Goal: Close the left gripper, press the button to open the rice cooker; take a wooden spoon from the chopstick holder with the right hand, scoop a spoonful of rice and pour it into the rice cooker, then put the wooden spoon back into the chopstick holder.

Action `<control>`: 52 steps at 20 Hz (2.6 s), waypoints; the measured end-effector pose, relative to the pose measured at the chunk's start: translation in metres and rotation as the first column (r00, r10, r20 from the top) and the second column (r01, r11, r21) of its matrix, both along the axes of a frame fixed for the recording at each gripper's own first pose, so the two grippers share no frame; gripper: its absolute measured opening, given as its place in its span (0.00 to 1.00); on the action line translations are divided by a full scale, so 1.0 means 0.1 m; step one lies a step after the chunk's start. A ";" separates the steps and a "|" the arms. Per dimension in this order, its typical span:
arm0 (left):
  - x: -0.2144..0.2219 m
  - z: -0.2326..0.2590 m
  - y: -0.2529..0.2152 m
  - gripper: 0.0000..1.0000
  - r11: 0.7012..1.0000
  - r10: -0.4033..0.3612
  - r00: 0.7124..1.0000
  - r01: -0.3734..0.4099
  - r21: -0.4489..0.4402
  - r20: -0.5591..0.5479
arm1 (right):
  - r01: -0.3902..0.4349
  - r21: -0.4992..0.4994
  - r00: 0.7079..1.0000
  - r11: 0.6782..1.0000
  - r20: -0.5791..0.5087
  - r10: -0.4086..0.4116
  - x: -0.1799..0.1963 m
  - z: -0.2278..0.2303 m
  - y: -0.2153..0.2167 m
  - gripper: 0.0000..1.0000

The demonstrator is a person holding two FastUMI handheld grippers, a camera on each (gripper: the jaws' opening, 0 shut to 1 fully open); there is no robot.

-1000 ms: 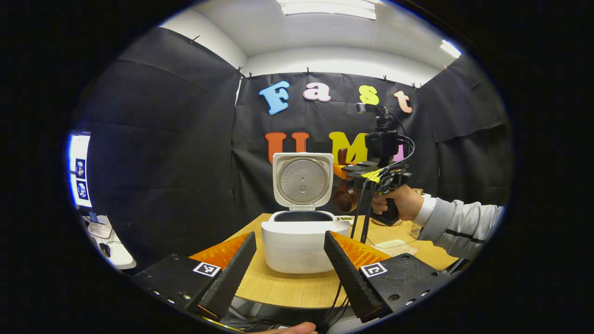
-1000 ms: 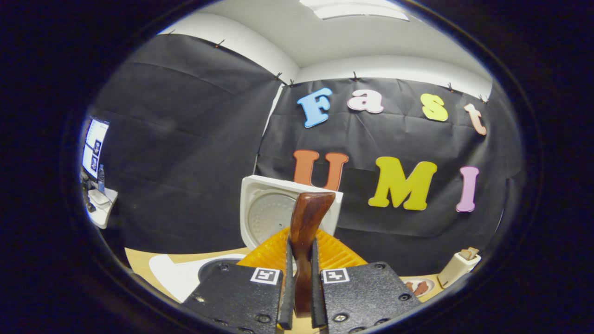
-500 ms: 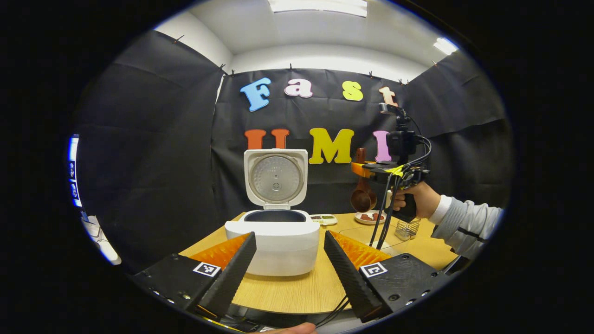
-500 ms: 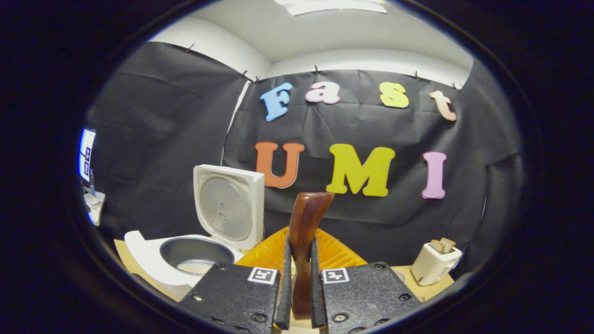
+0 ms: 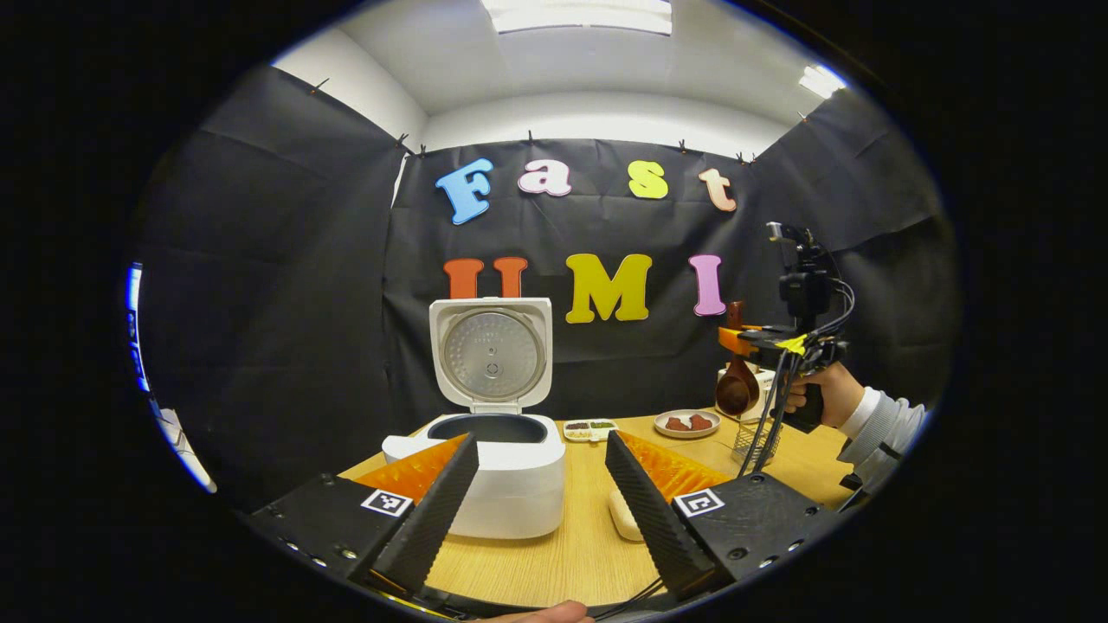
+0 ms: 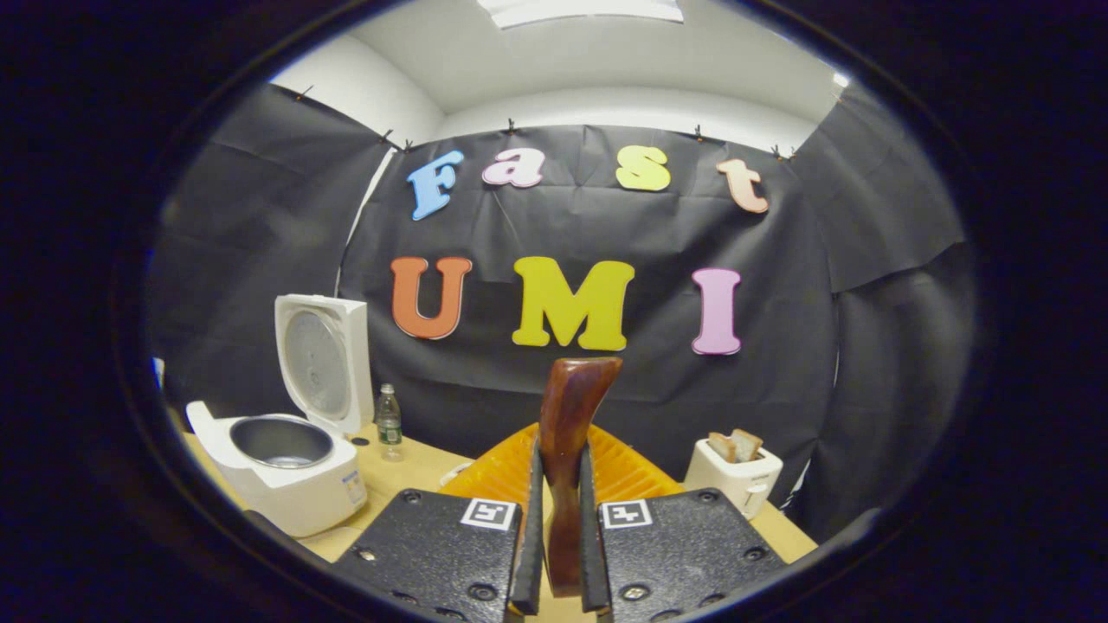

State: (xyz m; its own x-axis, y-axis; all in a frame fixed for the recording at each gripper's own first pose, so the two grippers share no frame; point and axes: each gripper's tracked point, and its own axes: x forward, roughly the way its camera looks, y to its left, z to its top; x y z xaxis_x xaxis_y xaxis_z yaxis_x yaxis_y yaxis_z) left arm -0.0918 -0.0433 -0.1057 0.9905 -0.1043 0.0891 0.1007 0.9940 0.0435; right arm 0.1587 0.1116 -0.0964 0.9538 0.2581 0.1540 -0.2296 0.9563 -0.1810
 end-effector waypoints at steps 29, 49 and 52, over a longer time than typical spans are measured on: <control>0.49 -0.08 0.08 0.95 0.998 0.049 0.997 -0.050 -0.023 -0.053 | 0.325 0.247 0.922 0.913 -0.300 -0.247 -0.05 -0.65 -1.19 1.00; 1.93 1.69 0.93 0.94 0.998 0.059 0.992 -0.062 0.023 0.110 | 0.169 0.249 0.985 0.954 -0.002 -0.174 -1.39 -0.06 -0.88 1.00; 2.28 2.08 1.12 0.95 0.993 0.111 0.975 -0.116 0.017 0.190 | 0.122 0.234 0.992 0.965 -0.007 -0.124 -1.30 -0.14 -0.75 1.00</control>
State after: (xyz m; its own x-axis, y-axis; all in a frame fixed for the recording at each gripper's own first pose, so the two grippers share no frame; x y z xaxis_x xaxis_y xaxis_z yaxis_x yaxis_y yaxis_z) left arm 0.1358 0.0686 0.1026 0.9616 0.0026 0.2744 -0.0252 0.9966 0.0786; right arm 0.0288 0.0365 -0.1100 0.9745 0.0952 0.2031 -0.1072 0.9930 0.0490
